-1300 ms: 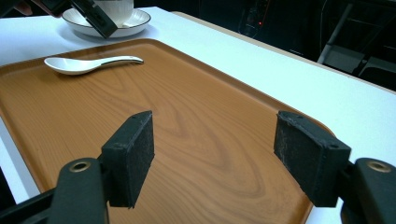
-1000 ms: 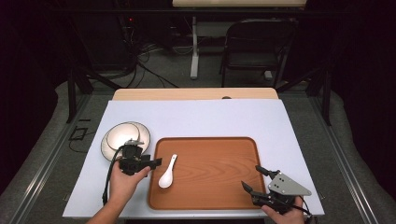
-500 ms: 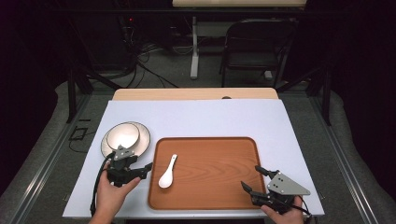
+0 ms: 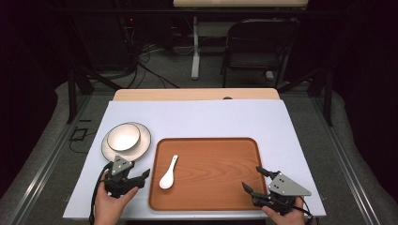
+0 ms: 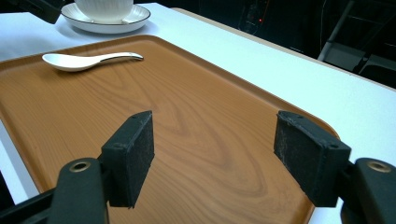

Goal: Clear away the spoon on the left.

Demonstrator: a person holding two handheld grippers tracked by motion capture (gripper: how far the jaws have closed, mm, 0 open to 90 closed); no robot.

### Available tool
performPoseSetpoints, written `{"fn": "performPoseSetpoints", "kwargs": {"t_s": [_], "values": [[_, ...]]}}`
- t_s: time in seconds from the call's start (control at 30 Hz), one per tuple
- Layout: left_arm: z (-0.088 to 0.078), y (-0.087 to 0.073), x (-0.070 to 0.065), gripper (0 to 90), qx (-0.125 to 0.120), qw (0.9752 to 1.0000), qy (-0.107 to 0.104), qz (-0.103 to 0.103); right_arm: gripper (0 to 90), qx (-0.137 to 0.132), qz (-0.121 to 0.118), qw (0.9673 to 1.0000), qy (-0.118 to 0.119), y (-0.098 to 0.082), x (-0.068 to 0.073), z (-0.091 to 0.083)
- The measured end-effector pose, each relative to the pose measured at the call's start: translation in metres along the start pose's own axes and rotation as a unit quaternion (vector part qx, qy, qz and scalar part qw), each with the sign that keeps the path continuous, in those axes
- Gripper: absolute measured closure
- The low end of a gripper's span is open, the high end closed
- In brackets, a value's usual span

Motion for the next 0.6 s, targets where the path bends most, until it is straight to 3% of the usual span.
{"fn": "performPoseSetpoints", "kwargs": {"t_s": [0.27, 0.6], "values": [[-0.003, -0.007, 0.005, 34.9, -0.013, 0.9998, 0.008, -0.010, 28.6, -0.001, 0.000, 1.0000, 0.000, 0.000, 0.000, 0.000], [-0.001, -0.010, 0.010, 35.1, -0.007, 0.9997, 0.013, -0.021, 28.6, -0.002, 0.000, 1.0000, 0.001, 0.000, 0.000, 0.000]]}}
Point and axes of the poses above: each handheld gripper's, and its own axes: z roughly forward along the jaws, y roughly out of its top, x roughly to its left, the point moved 4 cm from there along z, roughly forward along the jaws, and after that the axes turned 9 degrees about y, right-handed, at the moved point
